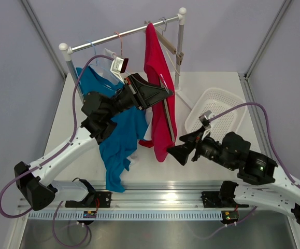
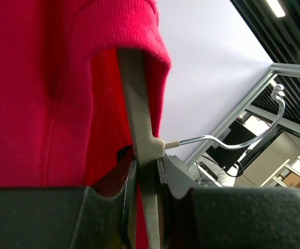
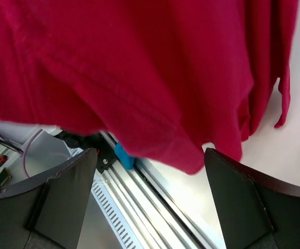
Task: Remove the t-shirt from the hanger
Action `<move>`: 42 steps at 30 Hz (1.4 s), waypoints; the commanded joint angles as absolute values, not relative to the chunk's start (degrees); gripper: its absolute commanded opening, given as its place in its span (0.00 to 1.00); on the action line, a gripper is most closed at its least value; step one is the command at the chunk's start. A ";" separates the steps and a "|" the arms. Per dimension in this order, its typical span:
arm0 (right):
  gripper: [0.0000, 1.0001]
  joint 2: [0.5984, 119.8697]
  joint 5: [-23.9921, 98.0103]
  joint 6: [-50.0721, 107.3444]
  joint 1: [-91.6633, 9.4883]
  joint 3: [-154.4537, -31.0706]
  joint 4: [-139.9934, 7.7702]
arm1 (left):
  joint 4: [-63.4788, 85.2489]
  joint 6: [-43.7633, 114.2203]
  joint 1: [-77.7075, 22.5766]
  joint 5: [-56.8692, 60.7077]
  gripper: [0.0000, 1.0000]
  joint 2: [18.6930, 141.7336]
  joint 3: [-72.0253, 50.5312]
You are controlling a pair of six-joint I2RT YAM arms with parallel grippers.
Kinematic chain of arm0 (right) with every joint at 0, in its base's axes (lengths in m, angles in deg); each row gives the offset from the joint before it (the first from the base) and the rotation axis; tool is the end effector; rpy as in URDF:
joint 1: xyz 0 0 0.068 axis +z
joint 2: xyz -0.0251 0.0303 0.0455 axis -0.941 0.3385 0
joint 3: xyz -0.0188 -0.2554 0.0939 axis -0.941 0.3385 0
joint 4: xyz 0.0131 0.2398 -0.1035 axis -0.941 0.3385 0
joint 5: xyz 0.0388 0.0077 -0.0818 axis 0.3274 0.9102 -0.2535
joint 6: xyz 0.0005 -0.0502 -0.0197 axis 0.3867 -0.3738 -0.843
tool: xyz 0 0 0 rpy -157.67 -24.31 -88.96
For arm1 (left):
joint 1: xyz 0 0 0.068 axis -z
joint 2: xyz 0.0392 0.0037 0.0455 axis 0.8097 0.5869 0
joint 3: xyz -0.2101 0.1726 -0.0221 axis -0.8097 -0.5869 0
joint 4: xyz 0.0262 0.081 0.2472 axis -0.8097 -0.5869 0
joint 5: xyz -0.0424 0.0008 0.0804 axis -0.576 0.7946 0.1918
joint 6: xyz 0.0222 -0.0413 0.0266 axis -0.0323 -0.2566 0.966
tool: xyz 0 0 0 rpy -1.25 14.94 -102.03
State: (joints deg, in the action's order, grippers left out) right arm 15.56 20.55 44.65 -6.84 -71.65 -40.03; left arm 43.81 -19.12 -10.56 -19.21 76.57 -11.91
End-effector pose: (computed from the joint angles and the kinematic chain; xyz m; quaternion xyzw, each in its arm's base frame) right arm 0.0630 0.1135 0.3870 -0.2148 0.7263 0.4018 0.5147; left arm 0.1838 -0.1985 0.4801 0.1321 0.4871 -0.7666 0.3971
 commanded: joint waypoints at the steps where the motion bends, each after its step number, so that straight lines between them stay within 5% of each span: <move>1: 0.92 19.84 23.84 40.72 -6.49 -71.01 -49.80 | 51.93 -19.99 -10.12 -18.38 0.00 76.61 -11.81; 5: 0.68 20.02 16.02 38.61 -6.41 -68.64 -55.09 | 52.38 -20.95 -10.03 -18.21 0.00 76.26 -12.25; 6: 0.57 19.85 15.40 38.35 -6.49 -67.15 -56.24 | 52.38 -21.04 -9.94 -17.95 0.00 76.09 -12.43; 7: 0.11 19.76 14.18 38.95 -6.41 -66.44 -57.99 | 52.29 -21.22 -9.94 -17.86 0.00 76.00 -12.60; 8: 0.00 19.58 14.34 39.74 -6.49 -65.30 -58.27 | 52.29 -21.48 -9.94 -17.77 0.00 75.82 -12.52; 9: 0.00 19.06 15.38 40.45 -6.49 -64.94 -57.31 | 52.29 -21.66 -9.94 -17.86 0.00 75.82 -12.43; 14: 0.00 15.55 22.87 47.30 -6.41 -61.00 -47.92 | 49.39 -21.92 -9.94 -19.69 0.00 77.22 -7.52; 21: 0.00 3.94 9.25 56.97 -6.41 -52.37 -35.95 | 46.13 -25.17 -9.86 -22.16 0.00 78.73 1.46; 30: 0.01 17.12 1.78 52.33 -6.32 -61.68 -39.53 | 43.78 -27.02 -6.61 -23.75 0.00 74.86 -7.93; 34: 0.29 15.72 -3.85 46.35 -6.40 -66.16 -41.66 | 43.85 -27.81 -4.15 -20.95 0.00 71.00 -19.34; 35: 0.47 15.37 -3.85 45.65 -6.41 -68.52 -41.40 | 43.94 -27.72 -4.06 -20.32 0.00 68.90 -21.98; 38: 0.77 14.49 0.78 43.80 -6.32 -72.92 -36.84 | 41.22 -25.27 -4.06 -21.02 0.00 66.95 -28.24; 40: 0.84 13.52 5.78 41.87 -6.40 -73.99 -35.16 | 40.68 -24.47 -3.88 -23.72 0.00 66.16 -30.88; 42: 0.77 12.47 8.44 40.72 -6.41 -76.09 -33.49 | 40.69 -24.04 -3.71 -25.32 0.00 65.72 -32.11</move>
State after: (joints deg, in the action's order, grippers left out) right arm 13.94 4.09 44.69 -6.80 -72.52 -36.84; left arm 36.90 -26.25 -4.13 -22.90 67.94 -31.48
